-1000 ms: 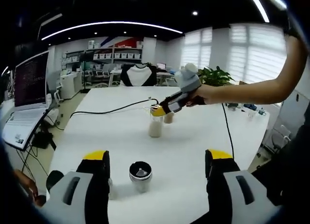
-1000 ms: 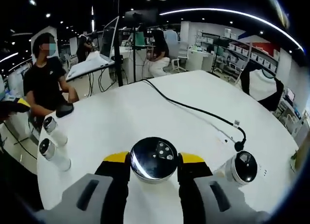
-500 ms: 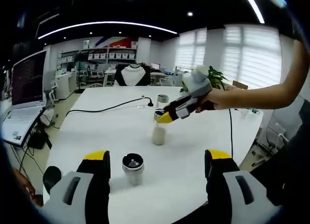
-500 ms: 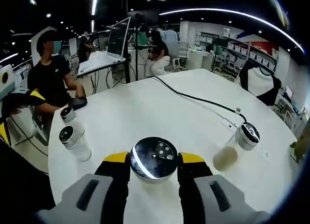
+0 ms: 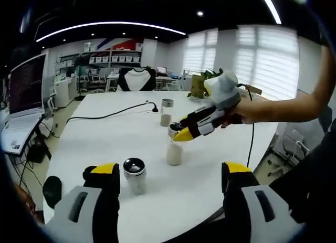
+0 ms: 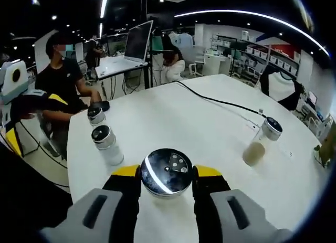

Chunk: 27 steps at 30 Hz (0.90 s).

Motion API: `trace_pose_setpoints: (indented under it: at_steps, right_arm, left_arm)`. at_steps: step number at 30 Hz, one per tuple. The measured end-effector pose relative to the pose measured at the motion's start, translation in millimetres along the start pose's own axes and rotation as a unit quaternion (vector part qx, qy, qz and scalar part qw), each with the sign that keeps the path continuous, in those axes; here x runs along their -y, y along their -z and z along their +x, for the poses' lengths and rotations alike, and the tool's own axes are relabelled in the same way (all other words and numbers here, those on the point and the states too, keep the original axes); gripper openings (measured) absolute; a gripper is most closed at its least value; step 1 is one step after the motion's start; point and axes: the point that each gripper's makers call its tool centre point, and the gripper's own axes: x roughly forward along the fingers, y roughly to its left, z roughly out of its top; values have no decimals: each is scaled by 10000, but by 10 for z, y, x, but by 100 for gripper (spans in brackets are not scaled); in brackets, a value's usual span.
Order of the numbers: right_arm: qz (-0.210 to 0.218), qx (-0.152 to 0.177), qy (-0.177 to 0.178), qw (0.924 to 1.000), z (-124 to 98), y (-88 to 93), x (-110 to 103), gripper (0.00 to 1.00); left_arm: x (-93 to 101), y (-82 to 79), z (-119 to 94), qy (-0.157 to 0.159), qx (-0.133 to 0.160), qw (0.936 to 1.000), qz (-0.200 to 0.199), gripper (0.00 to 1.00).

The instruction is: Rotate the seasoning bottle until the label or dispensing opening points toward the visible target arrow and the bottle remains upright within the marked orientation range

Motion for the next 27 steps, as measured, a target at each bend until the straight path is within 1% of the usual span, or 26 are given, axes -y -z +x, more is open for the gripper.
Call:
trace_pose_setpoints:
  at_steps: [5, 9, 11, 15, 19, 22, 27]
  right_arm:
    - [59, 57, -65, 9999, -88, 45, -198, 36]
    - [105, 112, -55, 9999, -130, 70, -302, 36]
    - [47, 184, 4, 9998, -132, 83, -325, 36]
    - [65, 172, 72, 9998, -171, 113, -398, 36]
    - [91, 204, 96, 9997, -212, 151, -507, 36]
    - [89, 286, 123, 9995, -232, 182, -611, 36]
    - [65, 239, 105, 9996, -210, 191, -619, 36]
  left_arm:
    - [35, 8, -10, 50, 23, 10000, -8, 84]
    - [63, 9, -13, 112, 50, 9999, -38, 83]
    - [63, 16, -14, 112, 38, 9999, 2, 83]
    - [66, 24, -14, 135, 12, 9999, 44, 82]
    - [69, 25, -14, 184, 5, 9998, 66, 82]
    - [58, 26, -15, 168, 15, 9998, 46, 82]
    - [52, 27, -15, 174, 22, 9998, 41, 82]
